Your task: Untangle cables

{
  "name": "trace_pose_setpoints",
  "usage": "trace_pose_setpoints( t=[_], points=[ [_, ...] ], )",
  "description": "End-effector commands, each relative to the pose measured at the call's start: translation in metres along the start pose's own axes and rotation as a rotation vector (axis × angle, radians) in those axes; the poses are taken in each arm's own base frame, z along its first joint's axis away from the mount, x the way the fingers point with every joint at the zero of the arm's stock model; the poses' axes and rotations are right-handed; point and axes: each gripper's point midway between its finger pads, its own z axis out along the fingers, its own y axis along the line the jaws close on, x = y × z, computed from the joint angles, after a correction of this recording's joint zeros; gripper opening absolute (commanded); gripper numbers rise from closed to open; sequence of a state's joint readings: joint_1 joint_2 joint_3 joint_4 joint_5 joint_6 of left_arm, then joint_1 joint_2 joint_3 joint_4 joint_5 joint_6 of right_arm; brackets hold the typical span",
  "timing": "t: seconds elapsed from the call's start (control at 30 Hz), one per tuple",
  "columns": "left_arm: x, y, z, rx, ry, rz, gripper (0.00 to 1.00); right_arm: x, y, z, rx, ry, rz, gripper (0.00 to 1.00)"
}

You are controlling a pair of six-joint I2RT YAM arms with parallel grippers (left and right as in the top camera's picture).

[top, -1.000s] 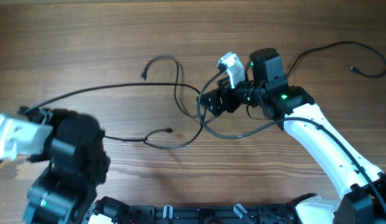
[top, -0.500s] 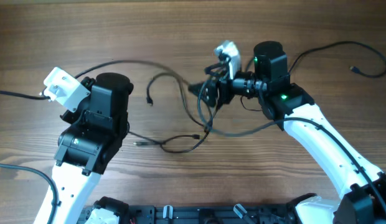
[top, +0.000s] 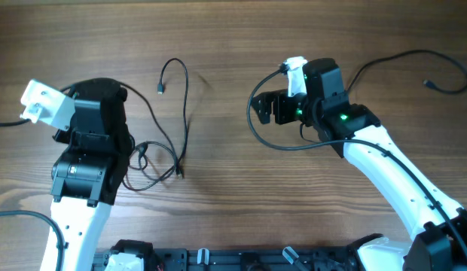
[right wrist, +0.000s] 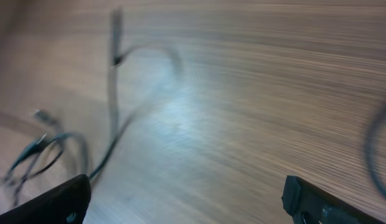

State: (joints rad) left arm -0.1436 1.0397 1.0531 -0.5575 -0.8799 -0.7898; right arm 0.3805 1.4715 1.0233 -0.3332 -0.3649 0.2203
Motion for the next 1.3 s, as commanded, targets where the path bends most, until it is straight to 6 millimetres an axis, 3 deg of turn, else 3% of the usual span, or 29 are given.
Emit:
trace_pose_setpoints(
  t=[0.0,0.07,0.2,0.43,0.6,0.7,0.83,1.07,1.27],
  points=[
    [0.004,-0.040,-0.008,0.212,0.089,-0.019,0.04,0.005,0.044,-0.003,-0.265,0.024,-0.133,1.00],
    [0.005,-0.080,-0.022,0.428,0.140,-0.011,0.04,0.002,0.060,-0.008,-0.358,0.004,-0.189,1.00],
    [-0.005,-0.133,-0.057,0.749,0.186,-0.065,0.04,-0.006,0.086,-0.015,-0.478,-0.048,-0.275,1.00],
    [-0.046,-0.180,-0.116,1.131,0.117,-0.149,0.04,-0.016,0.109,-0.019,-0.544,-0.111,-0.350,1.00],
    [-0.095,-0.182,-0.147,1.255,-0.048,-0.243,0.04,-0.014,0.111,-0.019,-0.548,-0.108,-0.353,1.00],
    [-0.113,-0.179,-0.159,1.294,-0.108,-0.275,0.04,-0.013,0.114,-0.020,-0.567,-0.105,-0.355,1.00],
    [-0.136,-0.171,-0.162,1.276,-0.205,-0.345,0.04,-0.011,0.117,-0.023,-0.592,-0.098,-0.357,1.00],
    [-0.162,-0.162,-0.171,1.300,-0.262,-0.492,0.04,-0.010,0.119,-0.022,-0.595,-0.096,-0.358,1.00],
    [-0.157,-0.169,-0.181,1.387,-0.157,-0.557,0.04,0.000,0.150,-0.017,-0.625,-0.090,-0.408,1.00]
  ],
)
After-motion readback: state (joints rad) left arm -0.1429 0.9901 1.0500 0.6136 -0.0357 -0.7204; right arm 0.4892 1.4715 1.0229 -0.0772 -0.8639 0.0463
